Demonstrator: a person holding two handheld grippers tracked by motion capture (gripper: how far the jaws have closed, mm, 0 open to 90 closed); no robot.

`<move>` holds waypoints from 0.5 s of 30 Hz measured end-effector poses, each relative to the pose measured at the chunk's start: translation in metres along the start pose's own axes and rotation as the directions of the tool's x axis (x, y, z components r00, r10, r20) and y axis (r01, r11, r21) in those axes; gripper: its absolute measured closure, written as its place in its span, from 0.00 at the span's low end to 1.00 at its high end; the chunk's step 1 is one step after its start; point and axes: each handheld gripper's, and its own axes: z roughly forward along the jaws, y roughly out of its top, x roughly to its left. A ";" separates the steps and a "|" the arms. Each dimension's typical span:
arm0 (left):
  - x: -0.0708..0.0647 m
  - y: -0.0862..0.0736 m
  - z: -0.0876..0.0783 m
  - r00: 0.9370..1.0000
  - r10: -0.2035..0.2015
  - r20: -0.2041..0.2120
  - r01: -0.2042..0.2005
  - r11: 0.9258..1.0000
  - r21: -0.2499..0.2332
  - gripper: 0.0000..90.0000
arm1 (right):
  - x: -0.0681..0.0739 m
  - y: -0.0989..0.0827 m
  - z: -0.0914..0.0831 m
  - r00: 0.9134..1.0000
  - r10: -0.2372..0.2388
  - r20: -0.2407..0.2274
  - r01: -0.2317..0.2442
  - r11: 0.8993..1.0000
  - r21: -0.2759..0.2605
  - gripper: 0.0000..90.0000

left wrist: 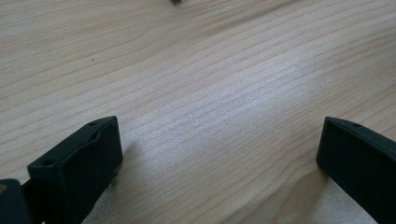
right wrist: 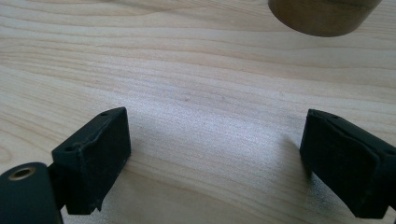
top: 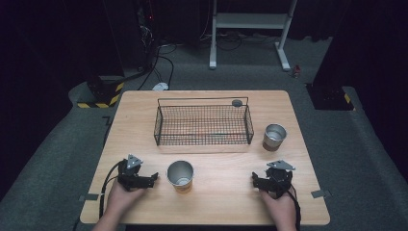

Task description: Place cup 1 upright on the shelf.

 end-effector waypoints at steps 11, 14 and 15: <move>0.000 0.000 0.000 1.000 -0.015 -0.015 0.015 1.000 0.001 0.01 | 0.001 0.000 0.000 1.000 -0.016 -0.017 0.016 1.000 0.000 0.09; 0.000 -0.001 -0.001 1.000 -0.014 -0.015 0.014 1.000 0.001 0.01 | 0.001 0.000 0.000 1.000 -0.018 -0.017 0.018 1.000 0.000 0.09; 0.000 -0.001 -0.001 1.000 -0.014 -0.015 0.014 1.000 0.001 0.01 | 0.001 0.000 0.000 1.000 -0.018 -0.017 0.018 1.000 -0.001 0.09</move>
